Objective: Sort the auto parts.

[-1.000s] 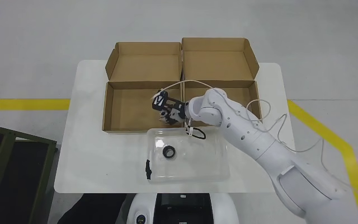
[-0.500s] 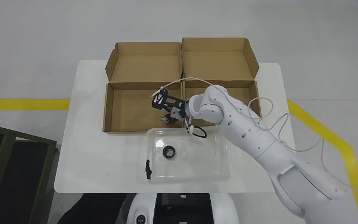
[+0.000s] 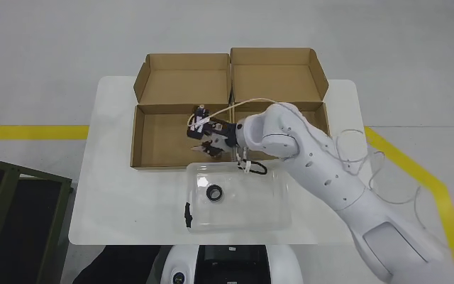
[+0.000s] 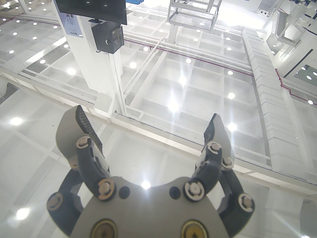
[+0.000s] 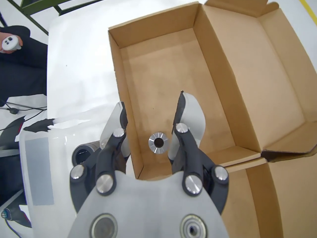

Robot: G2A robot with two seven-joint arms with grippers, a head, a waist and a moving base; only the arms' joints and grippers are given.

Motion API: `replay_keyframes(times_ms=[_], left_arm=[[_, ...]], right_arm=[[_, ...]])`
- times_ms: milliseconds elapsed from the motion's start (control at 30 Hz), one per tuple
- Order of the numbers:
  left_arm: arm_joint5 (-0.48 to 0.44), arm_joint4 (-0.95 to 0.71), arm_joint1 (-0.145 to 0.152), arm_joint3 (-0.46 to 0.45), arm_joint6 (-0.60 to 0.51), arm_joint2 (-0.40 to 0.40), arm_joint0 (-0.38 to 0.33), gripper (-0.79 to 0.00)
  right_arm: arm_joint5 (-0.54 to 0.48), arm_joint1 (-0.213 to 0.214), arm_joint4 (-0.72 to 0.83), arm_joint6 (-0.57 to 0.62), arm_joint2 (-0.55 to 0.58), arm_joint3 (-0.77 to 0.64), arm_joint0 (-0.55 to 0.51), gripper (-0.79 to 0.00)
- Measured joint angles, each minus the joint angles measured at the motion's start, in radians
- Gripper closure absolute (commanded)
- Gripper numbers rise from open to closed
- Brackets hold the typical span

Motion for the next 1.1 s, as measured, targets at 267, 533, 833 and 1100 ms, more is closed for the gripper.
replay_keyframes(times_ms=[267, 533, 833, 1100], left_arm=[[0.0, 0.0, 0.0, 0.0, 0.0, 0.0, 0.0, -0.785], [0.0, 0.0, 0.0, 0.0, 0.0, 0.0, 0.0, -0.785], [0.0, 0.0, 0.0, 0.0, 0.0, 0.0, 0.0, -0.785], [0.0, 0.0, 0.0, 0.0, 0.0, 0.0, 0.0, -0.785]], right_arm=[[-0.06, 0.045, -0.074, 0.064, 0.062, -0.217, -0.118, -0.419], [-0.107, 0.075, -0.159, 0.035, 0.08, -0.316, -0.246, -0.757], [-0.128, 0.094, -0.22, 0.03, 0.066, -0.36, -0.338, -0.785], [-0.133, 0.102, -0.247, 0.023, 0.053, -0.348, -0.372, -0.785]])
